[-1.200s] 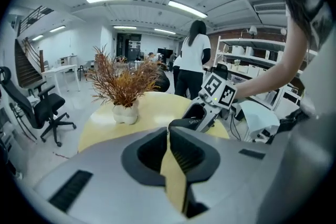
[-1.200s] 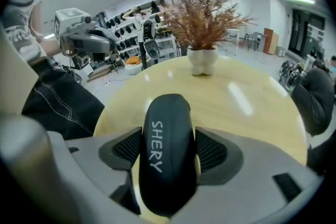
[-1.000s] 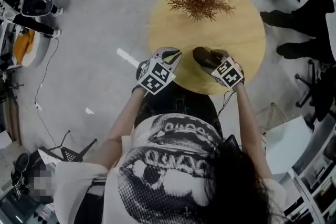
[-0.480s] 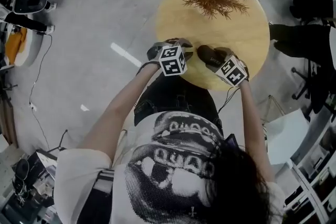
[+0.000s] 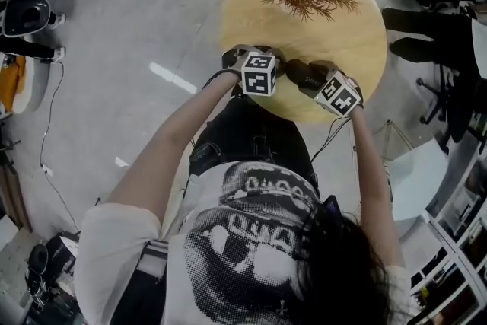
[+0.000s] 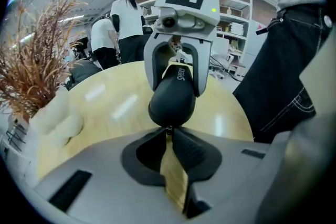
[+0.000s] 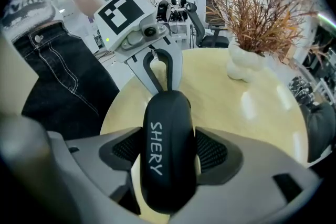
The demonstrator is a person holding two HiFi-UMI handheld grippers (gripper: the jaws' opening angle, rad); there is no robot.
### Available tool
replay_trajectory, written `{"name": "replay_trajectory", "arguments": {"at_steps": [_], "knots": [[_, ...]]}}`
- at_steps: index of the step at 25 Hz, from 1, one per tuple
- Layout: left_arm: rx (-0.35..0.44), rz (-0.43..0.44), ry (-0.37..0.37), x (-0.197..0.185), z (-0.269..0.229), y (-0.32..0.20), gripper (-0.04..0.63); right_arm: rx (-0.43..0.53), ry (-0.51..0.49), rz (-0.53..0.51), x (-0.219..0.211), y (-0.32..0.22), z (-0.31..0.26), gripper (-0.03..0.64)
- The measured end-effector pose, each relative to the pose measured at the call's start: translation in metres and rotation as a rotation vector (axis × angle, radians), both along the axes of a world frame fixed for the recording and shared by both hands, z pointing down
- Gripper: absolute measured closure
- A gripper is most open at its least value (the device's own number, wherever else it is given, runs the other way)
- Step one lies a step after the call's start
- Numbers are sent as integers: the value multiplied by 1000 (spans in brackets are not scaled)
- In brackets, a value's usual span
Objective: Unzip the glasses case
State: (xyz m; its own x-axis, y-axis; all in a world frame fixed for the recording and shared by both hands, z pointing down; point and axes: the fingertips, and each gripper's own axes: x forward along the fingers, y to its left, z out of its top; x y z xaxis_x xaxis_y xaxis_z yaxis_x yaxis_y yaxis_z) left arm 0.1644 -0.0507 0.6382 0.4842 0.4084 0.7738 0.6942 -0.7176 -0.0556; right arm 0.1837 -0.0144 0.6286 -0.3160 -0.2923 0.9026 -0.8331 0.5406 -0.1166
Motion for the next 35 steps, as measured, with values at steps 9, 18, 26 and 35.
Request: {"name": "replay_trajectory", "arguments": {"at_steps": [9,18,26,35], "knots": [[-82,-32,-15,-13,-1,13,583,-19,-16,43,2,-1,3,296],[-131,-253,-19,-17,-2,10,583,-54,-66,196,-3,-5,4,295],[-113,-405,-60,-13,2,8,583,-79,-131,183,-1,-2,-1,265],[-16,-458,-79,-12,3,9,583,-173,-289,-14,-9,-8,-1,288]]}}
